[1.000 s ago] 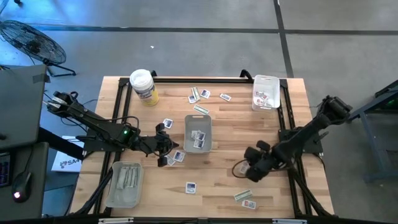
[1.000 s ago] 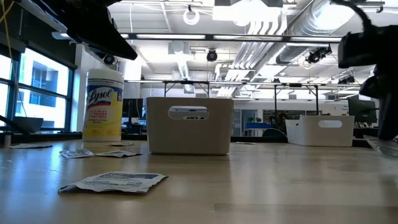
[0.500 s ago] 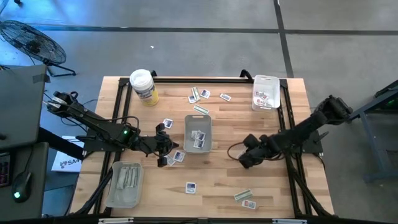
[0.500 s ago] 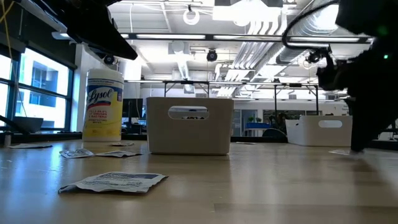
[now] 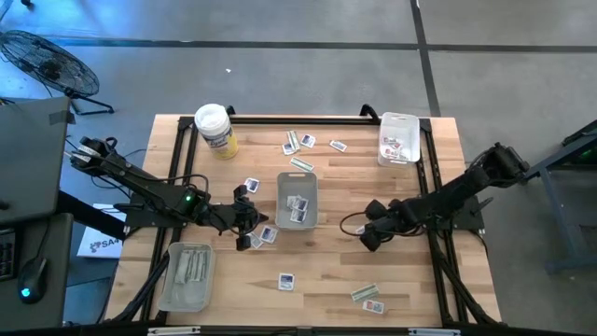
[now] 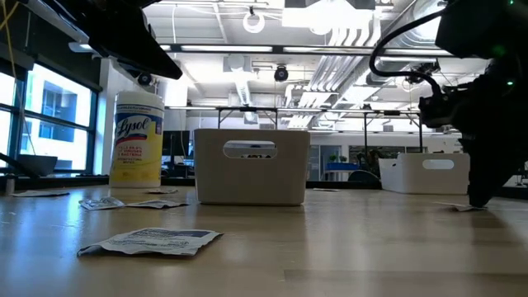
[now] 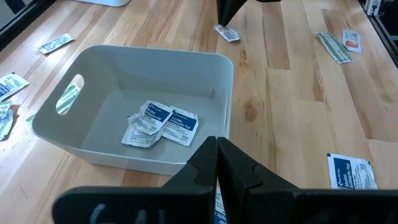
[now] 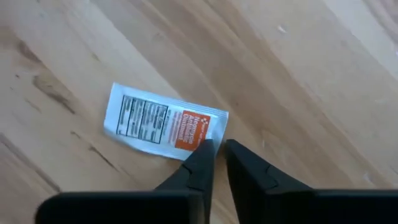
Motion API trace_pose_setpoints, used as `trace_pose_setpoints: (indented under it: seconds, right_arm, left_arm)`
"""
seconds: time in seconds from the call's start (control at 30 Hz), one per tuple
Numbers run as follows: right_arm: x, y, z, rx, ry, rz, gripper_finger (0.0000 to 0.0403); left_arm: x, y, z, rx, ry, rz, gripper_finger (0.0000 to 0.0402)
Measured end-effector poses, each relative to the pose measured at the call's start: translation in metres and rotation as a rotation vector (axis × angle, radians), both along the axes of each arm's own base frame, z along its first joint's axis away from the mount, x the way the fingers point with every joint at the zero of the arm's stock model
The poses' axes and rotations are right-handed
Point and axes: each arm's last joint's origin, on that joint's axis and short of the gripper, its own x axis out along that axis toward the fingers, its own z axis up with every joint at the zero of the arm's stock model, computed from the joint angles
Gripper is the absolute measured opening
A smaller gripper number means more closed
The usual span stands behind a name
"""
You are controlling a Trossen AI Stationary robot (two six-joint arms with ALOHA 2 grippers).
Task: Pick & Place First Aid Supplies
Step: Put the orange pad into the white bin
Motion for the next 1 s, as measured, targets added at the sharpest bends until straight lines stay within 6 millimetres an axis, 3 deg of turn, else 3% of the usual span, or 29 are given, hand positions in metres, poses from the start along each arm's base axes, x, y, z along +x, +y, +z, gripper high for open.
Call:
trace_pose_setpoints:
  seconds: [0.2,0.47,0.7,1.0]
  right_arm:
    - [0.006,0.003,0.008,-0.030,-0.023,0.043,0.0078]
    - [0.026,0.027,0.035,-0.091,-0.195,0.217,0.0087]
    - [0.033,0.051,0.015,-0.213,-0.199,0.490,0.0088]
    - [0.032,0.047,0.002,-0.264,-0.090,0.528,0.0088]
  left_arm:
    - [0.000,0.000,0.000,0.000,0.000,0.000,0.0002]
    - [0.000,0.000,0.000,0.000,0.000,0.000,0.0002]
    - [0.000,0.000,0.000,0.000,0.000,0.000,0.0002]
    - [0.000,0.000,0.000,0.000,-0.001,0.000,0.0002]
